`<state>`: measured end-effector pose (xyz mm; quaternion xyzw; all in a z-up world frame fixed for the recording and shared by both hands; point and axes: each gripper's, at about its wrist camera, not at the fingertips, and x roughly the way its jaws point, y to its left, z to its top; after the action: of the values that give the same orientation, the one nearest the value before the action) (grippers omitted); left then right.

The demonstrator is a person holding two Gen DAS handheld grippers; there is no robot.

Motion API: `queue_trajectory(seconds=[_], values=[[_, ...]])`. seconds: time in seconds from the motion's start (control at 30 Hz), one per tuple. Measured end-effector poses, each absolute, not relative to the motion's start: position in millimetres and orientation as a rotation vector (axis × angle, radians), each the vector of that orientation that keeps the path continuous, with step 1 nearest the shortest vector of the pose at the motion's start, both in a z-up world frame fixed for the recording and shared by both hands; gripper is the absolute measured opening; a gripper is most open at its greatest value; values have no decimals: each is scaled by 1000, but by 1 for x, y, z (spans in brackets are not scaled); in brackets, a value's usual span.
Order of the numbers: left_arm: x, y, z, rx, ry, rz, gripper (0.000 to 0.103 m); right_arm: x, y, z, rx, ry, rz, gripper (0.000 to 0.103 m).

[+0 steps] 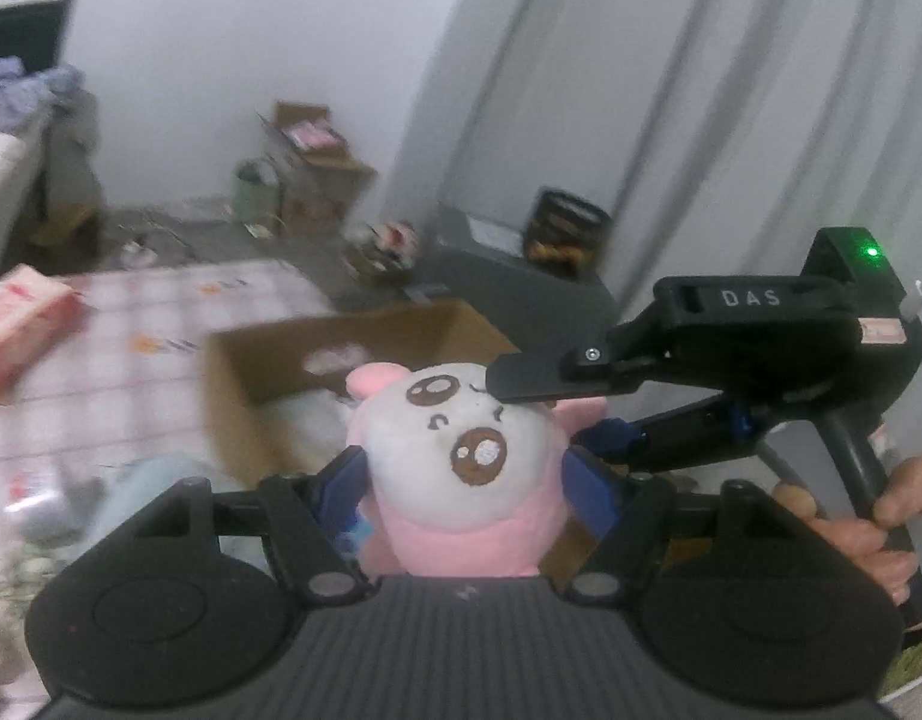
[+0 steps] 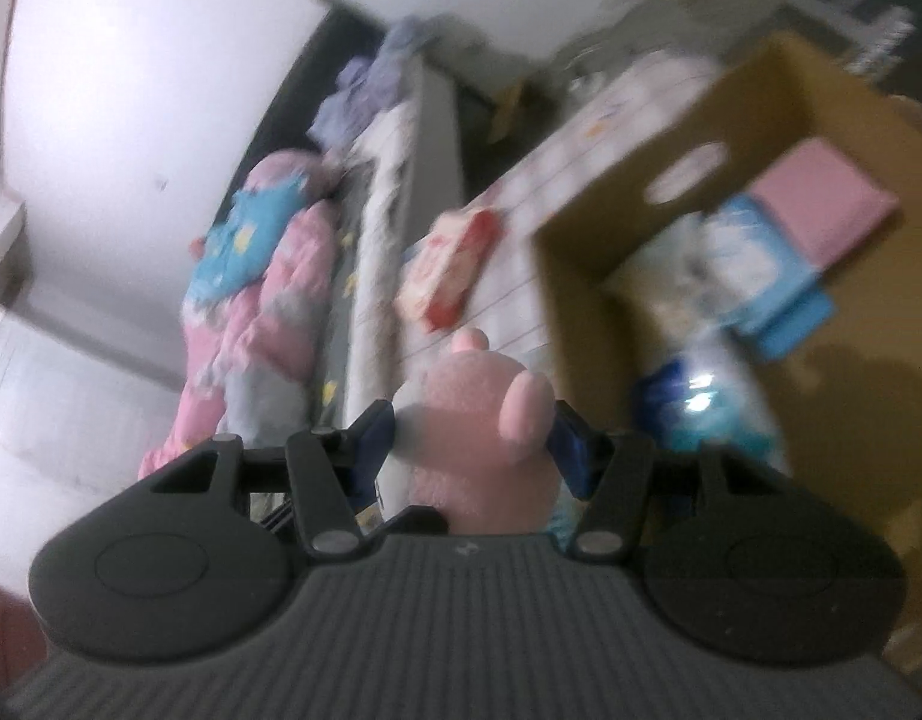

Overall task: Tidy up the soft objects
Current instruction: 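Carry the plush doll over the cardboard box with the right tool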

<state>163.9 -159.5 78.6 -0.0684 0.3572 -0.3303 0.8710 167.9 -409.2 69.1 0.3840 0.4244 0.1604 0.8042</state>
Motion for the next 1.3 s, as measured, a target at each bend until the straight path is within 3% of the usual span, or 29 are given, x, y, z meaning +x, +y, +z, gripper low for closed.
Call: queue_trajectory(seconds=[0.27,0.57,0.93,1.3], values=[[199,-237,37,-57,864,-739,72,171,-483,16,895,933,204,55],[221,-272,1,7,971,-760,69,211,-503,-34,808,1025,123,53],[210,-234,30,25,925,-736,72,246,-485,-55,628,1077,98,50],[182,-152,71,-25,815,-647,82,255,-457,-47,554,1032,145,51]])
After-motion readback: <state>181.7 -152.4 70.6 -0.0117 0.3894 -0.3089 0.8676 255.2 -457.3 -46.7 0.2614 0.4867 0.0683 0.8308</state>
